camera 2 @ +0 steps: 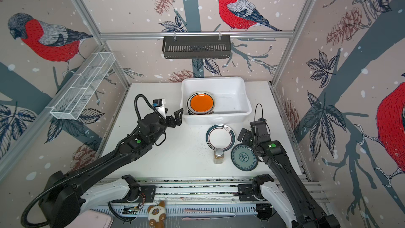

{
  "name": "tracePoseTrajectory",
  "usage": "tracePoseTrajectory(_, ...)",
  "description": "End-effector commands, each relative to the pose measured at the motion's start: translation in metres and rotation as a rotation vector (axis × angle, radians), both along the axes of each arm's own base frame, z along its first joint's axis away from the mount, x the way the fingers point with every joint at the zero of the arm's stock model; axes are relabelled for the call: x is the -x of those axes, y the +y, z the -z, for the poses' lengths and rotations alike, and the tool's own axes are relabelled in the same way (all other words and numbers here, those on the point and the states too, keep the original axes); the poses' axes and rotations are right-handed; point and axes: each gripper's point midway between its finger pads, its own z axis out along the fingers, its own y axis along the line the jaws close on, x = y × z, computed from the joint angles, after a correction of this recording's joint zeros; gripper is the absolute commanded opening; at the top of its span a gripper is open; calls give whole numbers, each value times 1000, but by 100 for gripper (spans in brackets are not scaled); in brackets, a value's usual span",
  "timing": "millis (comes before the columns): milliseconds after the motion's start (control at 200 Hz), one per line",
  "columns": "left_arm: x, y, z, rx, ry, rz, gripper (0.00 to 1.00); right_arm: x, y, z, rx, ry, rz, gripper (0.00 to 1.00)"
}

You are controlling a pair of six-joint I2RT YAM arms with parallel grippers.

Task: Place the plates into the plastic bin on the countertop
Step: 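Move the right gripper toward the blue-floral plate while the left holds still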

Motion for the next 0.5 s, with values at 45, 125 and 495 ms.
tracePoseTrajectory(45,-1,-6,-10,53,-29,23,98,12,-5,14,-45,62,101,99)
tracePoseTrajectory(125,0,-8,-9,58,-27,33,98,17,-5,22,-60,89,123,99)
tracePoseTrajectory(495,1,-12,-6,71,-14,55,98,37,18,66,-165,204,121,99)
